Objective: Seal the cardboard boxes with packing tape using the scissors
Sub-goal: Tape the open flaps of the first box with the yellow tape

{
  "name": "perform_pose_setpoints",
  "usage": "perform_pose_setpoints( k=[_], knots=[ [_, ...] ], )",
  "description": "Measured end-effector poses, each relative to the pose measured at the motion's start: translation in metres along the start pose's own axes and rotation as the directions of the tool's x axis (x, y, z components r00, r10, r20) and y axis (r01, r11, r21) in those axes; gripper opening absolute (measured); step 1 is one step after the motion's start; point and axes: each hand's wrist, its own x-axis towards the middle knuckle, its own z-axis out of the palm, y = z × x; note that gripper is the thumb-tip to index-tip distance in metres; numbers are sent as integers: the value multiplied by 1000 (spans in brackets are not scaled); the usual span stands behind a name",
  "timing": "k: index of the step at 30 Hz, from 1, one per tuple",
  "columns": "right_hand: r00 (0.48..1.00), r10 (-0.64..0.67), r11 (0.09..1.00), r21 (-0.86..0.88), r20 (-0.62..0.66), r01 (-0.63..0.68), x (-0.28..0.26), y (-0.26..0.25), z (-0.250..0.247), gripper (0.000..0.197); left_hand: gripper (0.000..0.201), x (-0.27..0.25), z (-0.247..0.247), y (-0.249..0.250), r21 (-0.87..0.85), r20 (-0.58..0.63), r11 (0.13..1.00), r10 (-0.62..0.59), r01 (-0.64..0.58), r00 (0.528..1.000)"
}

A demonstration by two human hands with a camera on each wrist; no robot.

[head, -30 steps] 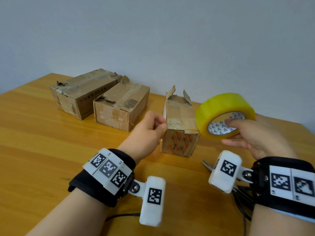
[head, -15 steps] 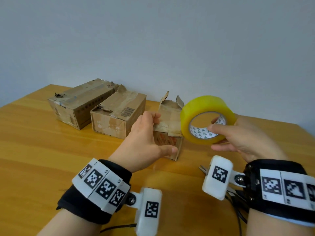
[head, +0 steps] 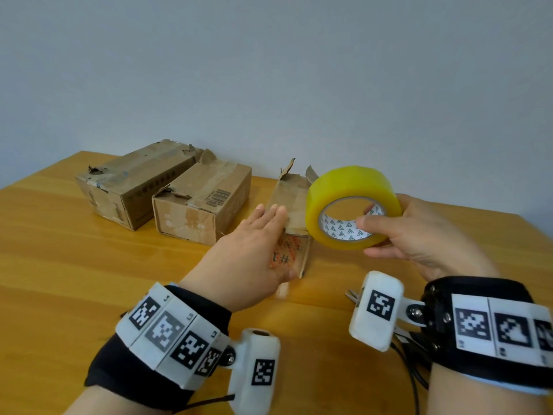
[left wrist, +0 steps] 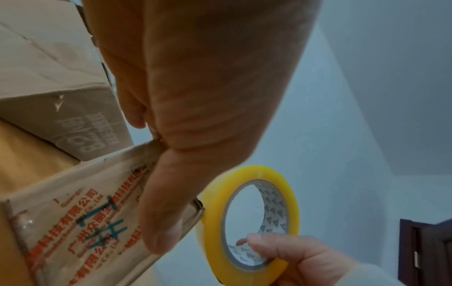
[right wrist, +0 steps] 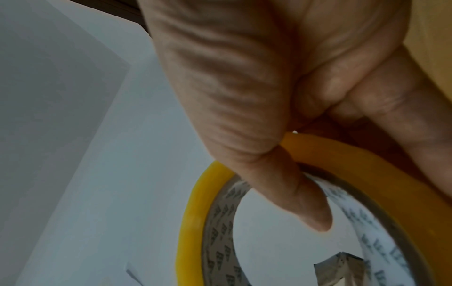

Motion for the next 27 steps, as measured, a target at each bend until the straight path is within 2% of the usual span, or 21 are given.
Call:
perform_pose_setpoints(
  k=[6,10,13,17,21,24,27],
  knots=[
    [1000,-8,1000,-2,12,8,-1,1,-1,25,94,10,-12,-7,56,128,998,13,-20,992],
    [999,-34,999,-12,28,34,-4,-1,1,31,88,18,-24,-14,7,195,1000,1,-2,981],
    [998,-42,999,-20,38,43,-4,0,0,30,87,18,-26,-10,-59,180,997,-40,51,983],
    [999,-36,999,-31,39,37,-2,2,-2,29,97,18,-20,0,-96,116,990,-94,106,989],
    [999,-40,999,-20,36,41,-1,4,-3,28,96,22,-7,-3,-33,39,996,-80,81,996],
    [999,-41,999,-10,31,41,0,4,-3,26,95,24,1,-5,74,19,995,-67,65,998],
    [998,-48,999,4,31,48,-2,3,-5,28,91,25,2,-4,106,-10,992,-67,68,998]
  ],
)
